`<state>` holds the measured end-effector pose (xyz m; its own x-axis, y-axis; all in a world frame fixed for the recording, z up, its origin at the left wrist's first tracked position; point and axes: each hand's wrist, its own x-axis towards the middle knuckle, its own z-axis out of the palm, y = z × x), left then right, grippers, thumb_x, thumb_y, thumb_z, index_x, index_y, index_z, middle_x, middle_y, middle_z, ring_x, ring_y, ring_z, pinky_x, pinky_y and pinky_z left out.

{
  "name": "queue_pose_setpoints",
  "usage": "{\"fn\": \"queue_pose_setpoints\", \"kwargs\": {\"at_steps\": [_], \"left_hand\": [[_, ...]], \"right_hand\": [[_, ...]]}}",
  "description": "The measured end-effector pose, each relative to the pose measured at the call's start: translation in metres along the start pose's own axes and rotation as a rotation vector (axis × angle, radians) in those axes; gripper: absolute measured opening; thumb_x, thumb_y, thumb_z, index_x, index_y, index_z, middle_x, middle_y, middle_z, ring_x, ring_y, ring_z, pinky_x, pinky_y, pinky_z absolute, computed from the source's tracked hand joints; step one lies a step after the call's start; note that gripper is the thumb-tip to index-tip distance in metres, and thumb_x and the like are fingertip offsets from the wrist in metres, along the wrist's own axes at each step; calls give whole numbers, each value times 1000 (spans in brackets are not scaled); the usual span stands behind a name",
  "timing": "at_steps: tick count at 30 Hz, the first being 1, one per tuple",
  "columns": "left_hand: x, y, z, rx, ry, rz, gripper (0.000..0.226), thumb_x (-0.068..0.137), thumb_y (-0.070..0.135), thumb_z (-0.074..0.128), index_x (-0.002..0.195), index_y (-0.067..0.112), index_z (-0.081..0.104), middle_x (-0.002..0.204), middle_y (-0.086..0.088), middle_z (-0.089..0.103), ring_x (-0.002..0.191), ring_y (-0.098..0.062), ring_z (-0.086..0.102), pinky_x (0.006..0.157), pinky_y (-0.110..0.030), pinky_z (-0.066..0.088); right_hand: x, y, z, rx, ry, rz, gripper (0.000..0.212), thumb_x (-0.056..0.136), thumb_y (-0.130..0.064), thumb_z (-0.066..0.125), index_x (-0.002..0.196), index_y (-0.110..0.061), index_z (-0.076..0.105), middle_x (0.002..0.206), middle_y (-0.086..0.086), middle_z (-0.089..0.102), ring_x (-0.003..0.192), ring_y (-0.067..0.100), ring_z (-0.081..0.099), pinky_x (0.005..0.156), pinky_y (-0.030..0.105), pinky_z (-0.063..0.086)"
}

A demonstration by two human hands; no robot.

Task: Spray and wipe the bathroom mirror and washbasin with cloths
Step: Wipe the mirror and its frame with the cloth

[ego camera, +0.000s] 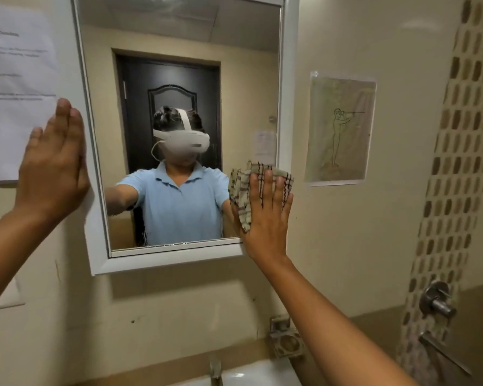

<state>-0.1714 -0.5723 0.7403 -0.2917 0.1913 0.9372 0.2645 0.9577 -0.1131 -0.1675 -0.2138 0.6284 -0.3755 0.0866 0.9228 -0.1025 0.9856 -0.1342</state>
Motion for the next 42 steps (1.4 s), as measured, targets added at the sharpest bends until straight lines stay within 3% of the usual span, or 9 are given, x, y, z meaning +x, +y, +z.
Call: {"fn": "queue_pose_setpoints", "kwargs": {"at_steps": [3,10,15,18,22,26,33,36,42], "left_hand": [[-1,3,-3,-31,19,12,72,94,19,28,156,22,-9,165,-5,-7,150,-17,-2,122,-43,5],[-1,9,0,-70,57,-16,84,96,0,44,156,23,-10,164,-1,-11,153,-24,0,123,-42,5],[-1,9,1,-74,40,-39,82,97,2,43,157,22,-9,165,-1,-12,149,-14,-7,123,-43,6],[-1,5,3,-57,18,-36,76,99,8,39,157,19,-8,166,-5,-9,152,-20,-4,124,-48,8],[1,0,4,-35,-27,-19,77,98,11,40,157,17,-8,166,-6,-10,153,-27,-1,123,-53,11],[-3,3,0,-28,0,-12,74,99,10,38,157,18,-7,166,-8,-8,153,-26,-1,123,-51,9],[-3,12,-7,-43,50,0,81,93,-3,43,158,14,-1,166,-10,-2,152,-23,5,122,-50,14],[-4,12,-11,-36,36,-5,79,91,-4,42,158,10,2,166,-12,0,153,-25,6,122,-49,15],[-4,12,-11,-23,22,-17,81,89,-4,43,158,12,1,166,-9,-2,153,-25,5,123,-48,13]], "right_hand": [[-26,1,6,-4,-26,-6,88,99,-35,55,157,-20,-10,165,8,-17,153,33,-9,121,60,8],[-27,-29,11,67,-27,97,89,94,-35,52,158,-18,-7,166,11,-10,152,36,-7,119,63,7],[-32,-75,15,120,-60,17,84,94,-40,41,157,-19,-11,165,11,-17,152,37,-8,118,66,3],[-43,-117,19,156,-117,-162,75,96,-46,30,158,-20,-3,166,11,-8,152,35,-6,117,67,6],[-49,-146,23,108,-121,-243,75,100,-51,36,159,-22,0,167,9,-2,153,33,-5,116,66,14],[-47,-118,20,89,-117,-325,72,100,-52,38,159,-23,8,167,6,-2,153,31,-5,117,64,11],[-47,-55,17,102,-68,-148,73,98,-42,40,159,-24,4,166,7,-4,153,34,-3,117,66,10],[-48,-73,21,123,-55,-129,73,97,-40,40,159,-23,3,166,7,-5,153,33,-7,118,65,7],[-54,-154,30,181,-20,-331,70,95,-34,53,157,-20,24,165,9,15,152,35,10,116,66,15]]}}
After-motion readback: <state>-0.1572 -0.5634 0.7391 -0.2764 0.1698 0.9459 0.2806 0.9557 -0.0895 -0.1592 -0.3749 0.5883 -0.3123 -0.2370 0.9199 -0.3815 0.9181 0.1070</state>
